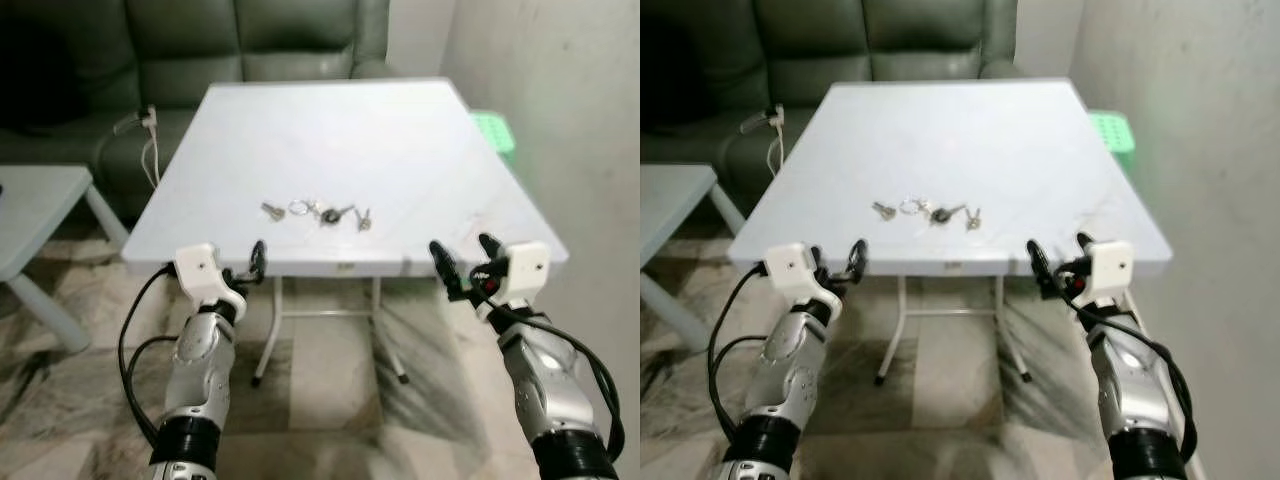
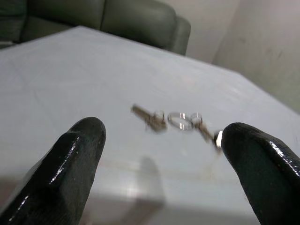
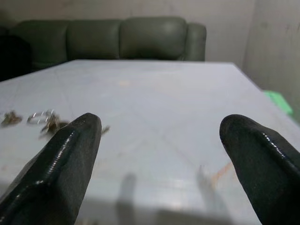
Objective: Hang keys on a hook
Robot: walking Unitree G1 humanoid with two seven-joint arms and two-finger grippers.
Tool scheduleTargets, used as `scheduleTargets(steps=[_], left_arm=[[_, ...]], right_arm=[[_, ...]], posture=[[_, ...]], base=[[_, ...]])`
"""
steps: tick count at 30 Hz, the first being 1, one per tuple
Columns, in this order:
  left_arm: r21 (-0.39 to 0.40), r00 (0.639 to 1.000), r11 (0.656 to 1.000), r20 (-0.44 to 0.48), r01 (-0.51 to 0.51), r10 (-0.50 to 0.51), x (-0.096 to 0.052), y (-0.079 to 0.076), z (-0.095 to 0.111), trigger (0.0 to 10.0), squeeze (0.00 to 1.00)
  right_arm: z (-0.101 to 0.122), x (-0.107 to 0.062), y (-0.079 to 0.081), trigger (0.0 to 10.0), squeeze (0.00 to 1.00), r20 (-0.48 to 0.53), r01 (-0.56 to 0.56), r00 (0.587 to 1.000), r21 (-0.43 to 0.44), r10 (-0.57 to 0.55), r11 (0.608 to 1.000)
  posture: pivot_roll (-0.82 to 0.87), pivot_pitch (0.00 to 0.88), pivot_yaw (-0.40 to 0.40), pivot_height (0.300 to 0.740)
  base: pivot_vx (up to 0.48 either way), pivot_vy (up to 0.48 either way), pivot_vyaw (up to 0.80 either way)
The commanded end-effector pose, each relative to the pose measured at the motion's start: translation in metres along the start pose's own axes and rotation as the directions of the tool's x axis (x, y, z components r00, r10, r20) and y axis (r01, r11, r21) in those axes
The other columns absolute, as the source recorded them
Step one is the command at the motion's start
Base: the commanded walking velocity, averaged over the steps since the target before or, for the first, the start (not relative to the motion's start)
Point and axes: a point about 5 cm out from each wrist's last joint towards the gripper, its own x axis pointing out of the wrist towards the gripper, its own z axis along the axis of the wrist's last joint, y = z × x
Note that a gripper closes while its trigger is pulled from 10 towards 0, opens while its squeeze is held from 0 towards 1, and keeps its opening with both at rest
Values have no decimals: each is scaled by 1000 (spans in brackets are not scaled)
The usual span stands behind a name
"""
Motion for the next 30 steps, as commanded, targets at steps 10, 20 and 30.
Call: scheduleTargets(steps=[10,20,30], left_arm=[[3,999,999,12,-36,36,0,9,4,10000,0],[1,998,998,5,-65,65,-1,10,3,10000,0],[49,999,998,-1,-45,45,-6,2,-2,10000,0]], right_arm=[[6,7,8,10000,0,19,-37,999,4,37,999],[5,7,8,10000,0,14,-47,999,3,46,999],[2,9,9,10000,0,-26,-119,993,-21,119,993]], posture=[[-16,0,-42,740],[-15,0,-46,740],[-9,0,-49,740]], base=[[396,0,0],[309,0,0],[0,0,0]])
